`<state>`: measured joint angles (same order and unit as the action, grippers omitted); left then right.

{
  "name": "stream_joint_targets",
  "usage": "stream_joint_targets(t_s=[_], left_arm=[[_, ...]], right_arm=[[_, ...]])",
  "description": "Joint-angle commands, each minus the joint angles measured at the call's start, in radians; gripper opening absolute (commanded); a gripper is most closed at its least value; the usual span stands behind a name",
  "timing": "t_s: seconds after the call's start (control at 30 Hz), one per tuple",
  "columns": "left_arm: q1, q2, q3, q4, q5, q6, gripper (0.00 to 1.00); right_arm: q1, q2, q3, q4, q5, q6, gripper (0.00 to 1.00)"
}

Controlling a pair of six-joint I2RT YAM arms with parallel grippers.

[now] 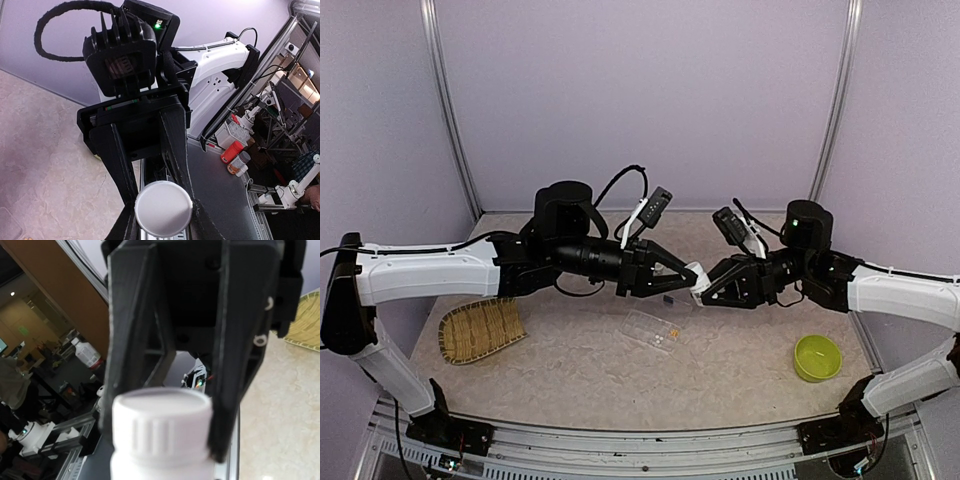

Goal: Sort the pills into containers
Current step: Screw the lid of the pill bottle onto the pill bottle.

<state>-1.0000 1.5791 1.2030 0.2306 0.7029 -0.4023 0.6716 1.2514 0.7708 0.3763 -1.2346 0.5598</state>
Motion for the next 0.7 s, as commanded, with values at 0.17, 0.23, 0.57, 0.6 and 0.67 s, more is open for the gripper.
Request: stream_joint_targets(t_s=[0.17,0.23,0.57,0.6,0.67], left_arm=[[-0.009,0.004,0.048,0.011,-0.013,0.02,0.11],[-0.01,0.011,0.049,0.02,-0.015,0.013,0.11],[-0.017,0.031,0.063,0.01,-0.011,0.01,0.11],[-0.016,0.028,0.061,0.01,-0.018,0.01,0.11],[-0.015,0.019,0.052,0.02,-0.026,0.01,0.11]], right_arm=[[0.013,0.009,0.033,0.012,0.003,0.024,0.62],[0.02,0.013,0.038,0.015,0.005,0.027,0.63],[0.043,0.032,0.058,0.047,-0.01,0.063,0.51],[0.044,0.03,0.055,0.048,-0.011,0.064,0.51],[0.046,0.026,0.051,0.049,-0.01,0.062,0.44]])
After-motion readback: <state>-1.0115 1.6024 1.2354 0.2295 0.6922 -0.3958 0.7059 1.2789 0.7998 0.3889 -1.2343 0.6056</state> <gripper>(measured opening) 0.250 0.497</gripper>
